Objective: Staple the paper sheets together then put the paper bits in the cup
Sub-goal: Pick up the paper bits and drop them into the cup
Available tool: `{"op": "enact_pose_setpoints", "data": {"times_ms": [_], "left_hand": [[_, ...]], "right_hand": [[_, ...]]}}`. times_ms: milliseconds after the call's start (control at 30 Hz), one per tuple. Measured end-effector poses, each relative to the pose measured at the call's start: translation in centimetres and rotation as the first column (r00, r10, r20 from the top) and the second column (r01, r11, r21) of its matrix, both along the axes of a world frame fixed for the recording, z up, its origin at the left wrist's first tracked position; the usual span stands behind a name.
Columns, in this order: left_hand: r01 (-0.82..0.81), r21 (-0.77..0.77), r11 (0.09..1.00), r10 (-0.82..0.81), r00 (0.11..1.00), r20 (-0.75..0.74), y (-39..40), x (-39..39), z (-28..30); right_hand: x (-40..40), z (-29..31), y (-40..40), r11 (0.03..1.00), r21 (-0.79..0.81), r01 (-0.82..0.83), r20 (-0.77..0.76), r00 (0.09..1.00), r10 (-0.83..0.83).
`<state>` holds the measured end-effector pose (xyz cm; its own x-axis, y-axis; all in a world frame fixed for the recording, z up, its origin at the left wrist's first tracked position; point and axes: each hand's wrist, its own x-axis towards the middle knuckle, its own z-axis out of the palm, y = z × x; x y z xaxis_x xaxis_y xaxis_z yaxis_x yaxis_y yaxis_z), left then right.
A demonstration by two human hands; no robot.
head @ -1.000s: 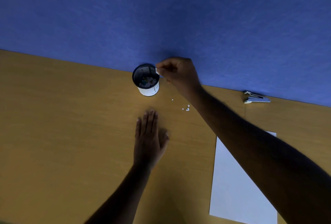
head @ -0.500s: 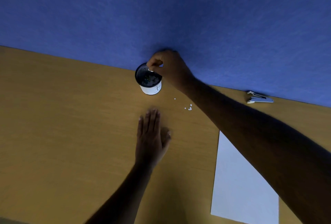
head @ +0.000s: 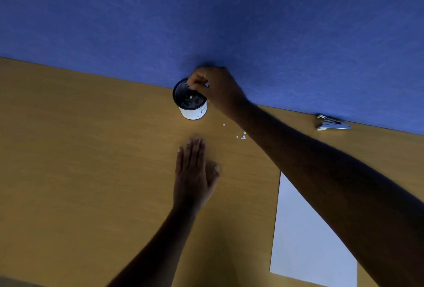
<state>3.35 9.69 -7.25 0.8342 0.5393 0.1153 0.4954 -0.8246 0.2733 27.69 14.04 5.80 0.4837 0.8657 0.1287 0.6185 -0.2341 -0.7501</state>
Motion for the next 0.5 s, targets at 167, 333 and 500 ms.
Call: {"op": "enact_pose_setpoints", "data": {"times_ms": [167, 333, 500], "left_hand": [[0.002, -0.006, 1.0, -0.002, 1.0, -0.012, 0.1, -0.1, 0.1], [0.004, -0.004, 1.0, -0.004, 1.0, -0.01, 0.1, 0.0, 0.1], [0.0, -0.004, 1.0, 0.0, 1.0, 0.007, 0.1, -0.1, 0.0]], "right_hand": [[-0.1, -0.4, 0.0, 1.0, 0.022, -0.009, 0.048, 0.999, 0.008], [0.0, -0.2, -0.5, 0.997, 0.071, -0.001, 0.027, 1.0, -0.001], [-0.7, 0.6, -1.4, 0.986, 0.166, 0.026, -0.031, 0.999, -0.021]]}}
